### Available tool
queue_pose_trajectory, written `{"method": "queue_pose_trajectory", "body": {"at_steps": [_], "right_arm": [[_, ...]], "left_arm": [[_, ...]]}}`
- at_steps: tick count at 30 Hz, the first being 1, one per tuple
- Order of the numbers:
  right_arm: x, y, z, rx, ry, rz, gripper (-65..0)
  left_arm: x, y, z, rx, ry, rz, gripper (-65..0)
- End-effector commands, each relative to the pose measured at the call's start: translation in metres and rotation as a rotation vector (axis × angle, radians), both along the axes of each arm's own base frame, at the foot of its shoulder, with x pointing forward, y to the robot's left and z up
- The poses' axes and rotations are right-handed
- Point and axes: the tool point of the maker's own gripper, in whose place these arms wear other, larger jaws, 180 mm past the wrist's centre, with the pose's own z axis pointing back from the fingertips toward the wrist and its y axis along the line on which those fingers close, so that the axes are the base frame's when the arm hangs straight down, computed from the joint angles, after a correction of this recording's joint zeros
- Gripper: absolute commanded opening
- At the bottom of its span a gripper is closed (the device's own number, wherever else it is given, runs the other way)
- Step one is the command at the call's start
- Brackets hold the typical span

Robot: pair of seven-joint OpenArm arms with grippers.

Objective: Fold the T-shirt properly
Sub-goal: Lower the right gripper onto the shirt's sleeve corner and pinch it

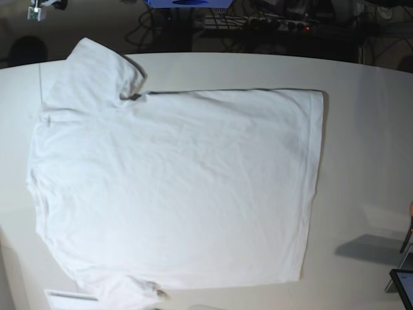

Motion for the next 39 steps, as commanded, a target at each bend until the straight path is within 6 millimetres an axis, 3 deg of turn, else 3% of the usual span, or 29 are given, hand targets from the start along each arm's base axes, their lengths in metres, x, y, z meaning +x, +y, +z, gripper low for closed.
{"method": "queue_pose_trajectory", "body": {"at_steps": [1,7,12,17,22,24,27,29,32,39], "right_arm": [[0.005,-0.007,0.007,-0.014,-0.062,-0.017,-64.3],[0.050,-0.014,0.061,-0.002,-0.439,-0.088,-64.3],[0.079,-0.028,0.097,-0.013,-0.577,-0.090,-63.7],[0.102,-0.018,0.099,0.005,-0.539,-0.027,-63.4],[0.130,-0.012,0.109,0.002,-0.538,0.032,-62.7],[0.137,-0.008,0.111,0.004,-0.521,0.052,-56.6],[0.141,-0.005,0.103,0.021,-0.459,0.072,-40.2],[0.140,-0.014,0.104,0.004,-0.439,0.055,-33.8],[0.136,-0.017,0.100,0.006,-0.389,0.039,-33.2],[0.139,-0.008,0.094,0.100,-0.340,0.027,-33.2]], "left_arm": [[-0.005,0.002,0.006,0.009,-0.026,0.003,-65.0],[0.009,-0.001,0.056,0.005,-0.319,-0.001,-65.0],[0.046,0.006,0.083,0.002,-0.448,-0.016,-65.0],[0.074,0.051,0.114,0.004,-0.547,0.093,-65.0],[0.107,0.068,0.129,-0.067,-0.507,0.066,-65.0],[0.117,0.068,0.131,-0.082,-0.489,0.029,-64.8],[0.128,0.070,0.124,-0.080,-0.428,-0.001,-56.9],[0.135,0.068,0.120,-0.084,-0.411,-0.002,-51.4],[0.137,0.066,0.114,-0.088,-0.381,-0.004,-48.4],[0.145,0.066,0.105,-0.087,-0.346,0.000,-48.4]]}}
